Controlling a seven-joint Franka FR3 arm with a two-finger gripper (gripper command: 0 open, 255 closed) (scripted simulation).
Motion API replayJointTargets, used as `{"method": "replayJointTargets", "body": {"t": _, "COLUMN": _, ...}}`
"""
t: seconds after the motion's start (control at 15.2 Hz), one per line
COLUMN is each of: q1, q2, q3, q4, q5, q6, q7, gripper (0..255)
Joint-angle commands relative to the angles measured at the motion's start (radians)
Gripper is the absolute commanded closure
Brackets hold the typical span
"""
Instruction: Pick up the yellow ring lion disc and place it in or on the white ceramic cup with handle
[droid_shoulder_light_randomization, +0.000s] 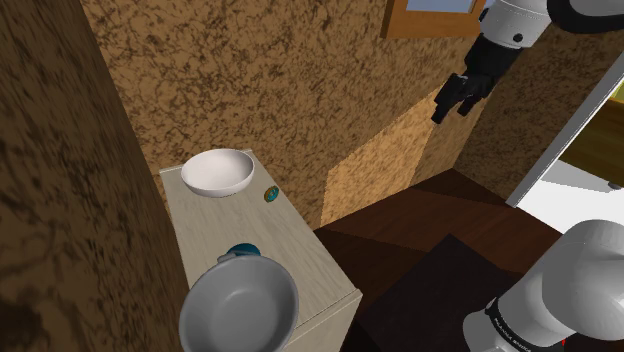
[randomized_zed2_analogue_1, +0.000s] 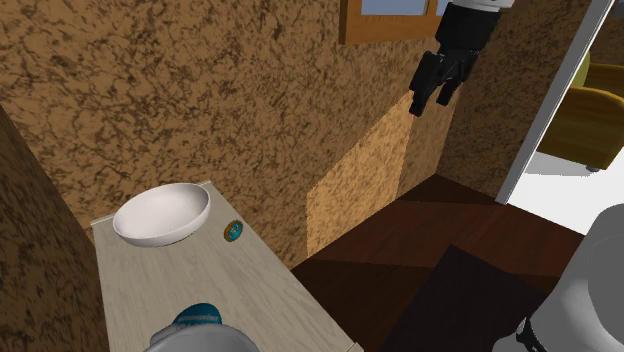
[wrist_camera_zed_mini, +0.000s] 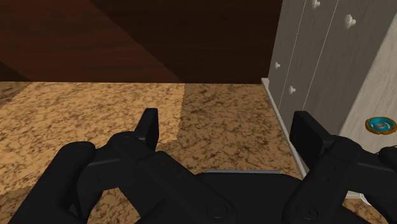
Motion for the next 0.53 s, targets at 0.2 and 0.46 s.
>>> {"method": "replayJointTargets", "body": {"t": 0.2, "q1": 0.020, "q2": 0.068, "q3": 0.036, "q4": -0.006, "q5": 0.022, "q6": 0.065, "q7": 0.033, "gripper": 0}}
{"method": "replayJointTargets", "body": {"t": 0.46, "q1": 0.043, "q2": 0.170, "q3": 0.084, "q4": 0.000, "q5": 0.047, "q6": 0.148, "q7": 0.074, "gripper": 0}}
